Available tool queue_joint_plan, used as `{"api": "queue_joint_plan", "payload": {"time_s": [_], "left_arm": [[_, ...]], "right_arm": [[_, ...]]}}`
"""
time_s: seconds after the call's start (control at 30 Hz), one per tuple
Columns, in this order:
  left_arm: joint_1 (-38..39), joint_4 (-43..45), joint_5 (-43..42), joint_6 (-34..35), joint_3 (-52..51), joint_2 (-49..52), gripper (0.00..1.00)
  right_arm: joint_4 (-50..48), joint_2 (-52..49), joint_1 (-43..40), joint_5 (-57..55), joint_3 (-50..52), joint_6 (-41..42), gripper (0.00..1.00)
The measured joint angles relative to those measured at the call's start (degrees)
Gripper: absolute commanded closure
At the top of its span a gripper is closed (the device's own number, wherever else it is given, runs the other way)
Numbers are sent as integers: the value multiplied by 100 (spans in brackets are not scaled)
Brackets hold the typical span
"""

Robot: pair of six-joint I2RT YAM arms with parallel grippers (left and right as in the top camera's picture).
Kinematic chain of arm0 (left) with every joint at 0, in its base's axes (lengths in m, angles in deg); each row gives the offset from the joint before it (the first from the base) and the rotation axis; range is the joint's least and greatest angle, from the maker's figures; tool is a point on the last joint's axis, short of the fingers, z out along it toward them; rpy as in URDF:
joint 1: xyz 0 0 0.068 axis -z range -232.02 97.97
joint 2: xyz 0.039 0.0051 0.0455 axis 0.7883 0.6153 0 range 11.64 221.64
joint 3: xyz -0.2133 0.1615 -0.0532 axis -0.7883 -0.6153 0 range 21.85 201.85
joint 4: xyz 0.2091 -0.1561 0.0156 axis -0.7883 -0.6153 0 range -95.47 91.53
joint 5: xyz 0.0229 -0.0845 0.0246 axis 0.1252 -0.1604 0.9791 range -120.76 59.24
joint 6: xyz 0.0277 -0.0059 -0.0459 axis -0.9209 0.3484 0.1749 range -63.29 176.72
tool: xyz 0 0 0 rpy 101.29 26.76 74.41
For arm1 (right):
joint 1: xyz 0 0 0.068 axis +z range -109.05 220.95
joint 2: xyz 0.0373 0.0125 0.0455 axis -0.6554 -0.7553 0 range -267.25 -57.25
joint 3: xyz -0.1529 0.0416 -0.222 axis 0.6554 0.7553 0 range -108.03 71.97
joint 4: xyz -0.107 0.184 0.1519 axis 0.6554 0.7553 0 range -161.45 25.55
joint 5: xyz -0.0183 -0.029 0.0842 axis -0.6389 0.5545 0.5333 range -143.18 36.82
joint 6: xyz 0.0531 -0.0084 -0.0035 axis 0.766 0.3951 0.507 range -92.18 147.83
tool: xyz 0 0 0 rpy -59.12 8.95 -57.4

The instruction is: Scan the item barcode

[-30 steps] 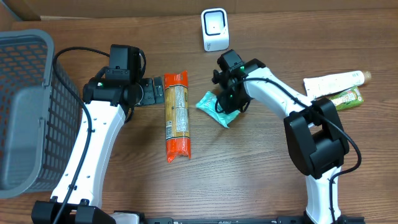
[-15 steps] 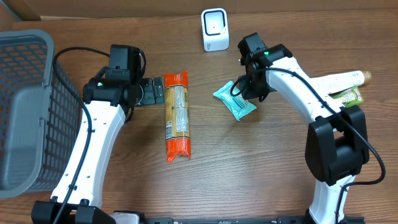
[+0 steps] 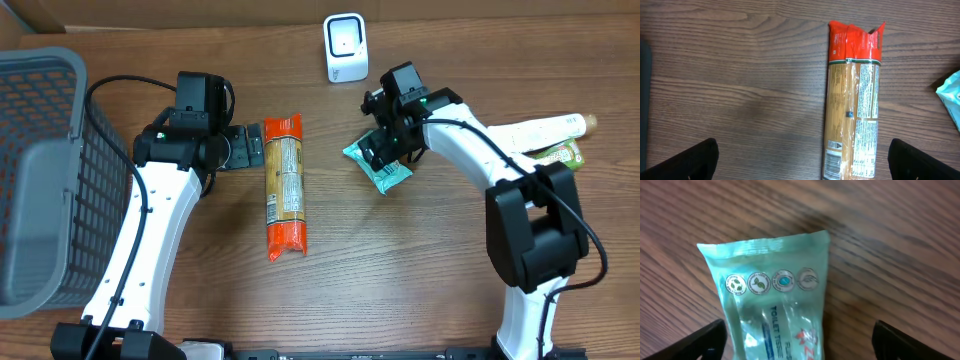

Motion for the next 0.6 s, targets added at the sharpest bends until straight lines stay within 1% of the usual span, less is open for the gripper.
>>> {"api": "queue_joint_plan", "payload": {"time_s": [0.13,0.33,0.5,0.57,0.6], "left_arm": [[0,-2,0,0,0,0,1],[0,-2,0,2,0,0,1],[0,0,-2,0,0,0,1],[0,-2,-2,0,0,0,1],[0,-2,0,0,0,0,0]], "right_arm": [[-57,-212,-9,199,0,-332,17],[-63,-400,-13,321,-2,-505,30],[-26,-404,-48,431,-2,-531,45],[-4,-404,-48,466,-2,-520,45],[7,-407,-48,487,-2,-507,41]]}}
